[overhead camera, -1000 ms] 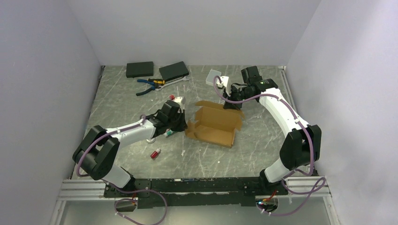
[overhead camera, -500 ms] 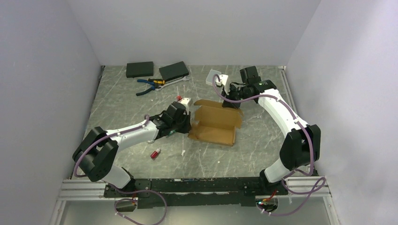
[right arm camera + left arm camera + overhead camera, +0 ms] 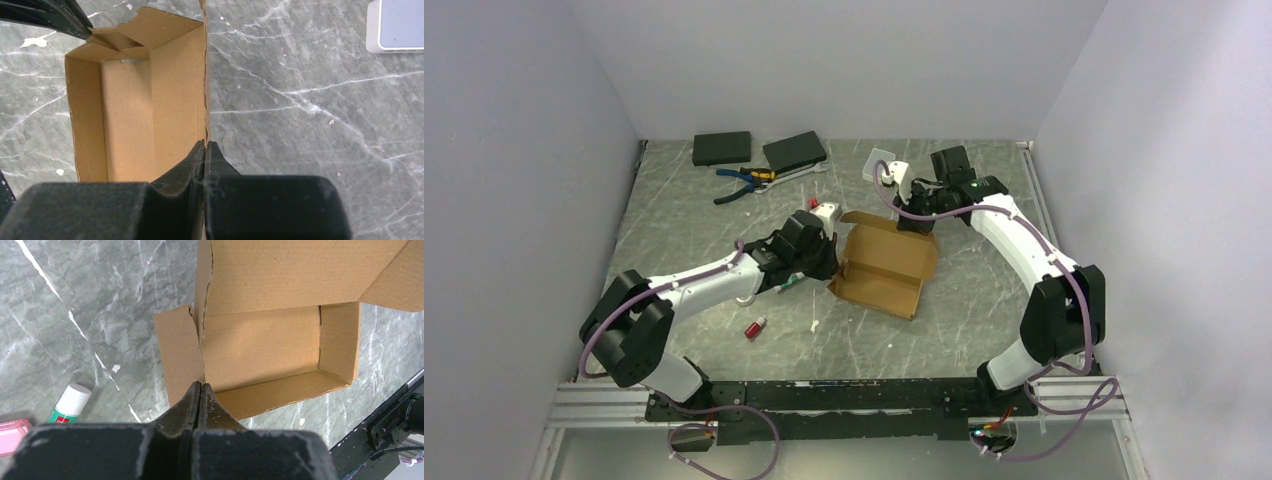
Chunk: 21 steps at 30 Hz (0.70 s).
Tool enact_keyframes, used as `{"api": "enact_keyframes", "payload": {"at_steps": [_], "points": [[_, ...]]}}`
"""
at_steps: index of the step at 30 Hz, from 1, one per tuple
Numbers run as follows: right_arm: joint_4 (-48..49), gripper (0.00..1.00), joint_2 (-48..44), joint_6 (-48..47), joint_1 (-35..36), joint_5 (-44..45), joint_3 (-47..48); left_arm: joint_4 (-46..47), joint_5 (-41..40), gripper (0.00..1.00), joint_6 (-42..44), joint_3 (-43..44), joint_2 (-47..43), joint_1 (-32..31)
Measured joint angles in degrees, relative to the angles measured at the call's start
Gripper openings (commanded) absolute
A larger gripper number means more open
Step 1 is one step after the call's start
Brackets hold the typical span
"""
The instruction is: Fold the paper box
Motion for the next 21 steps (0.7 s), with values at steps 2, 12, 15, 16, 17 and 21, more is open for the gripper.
{"api": "enact_keyframes", "payload": {"at_steps": [2, 12, 15, 16, 17, 21], "points": [[0.7, 0.0, -0.1, 0.8, 0.1, 0.9, -0.4, -0.3, -0.1, 0.0, 0.0, 0.0, 0.0, 0.0], [3.7, 0.0, -1.8, 4.7, 0.5, 5.0, -3.1, -1.1, -1.6, 0.0, -0.2, 0.1, 0.3, 0.0], [4.2, 0.0, -1.9, 5.6, 0.6, 5.8, -3.5, -0.8, -1.5, 0.0, -0.2, 0.0, 0.3, 0.0], [4.4, 0.0, -1.9, 5.9, 0.6, 6.1, -3.6, -0.5, -1.4, 0.0, -0.1, -0.1, 0.3, 0.0], [4.6, 0.0, -1.9, 6.2, 0.6, 6.5, -3.7, -0.3, -1.4, 0.0, -0.1, -0.2, 0.3, 0.0], [5.2, 0.0, -2.0, 7.5, 0.6, 7.2, -4.2, 0.4, -1.5, 0.0, -0.1, -0.9, 0.0, 0.0]]}}
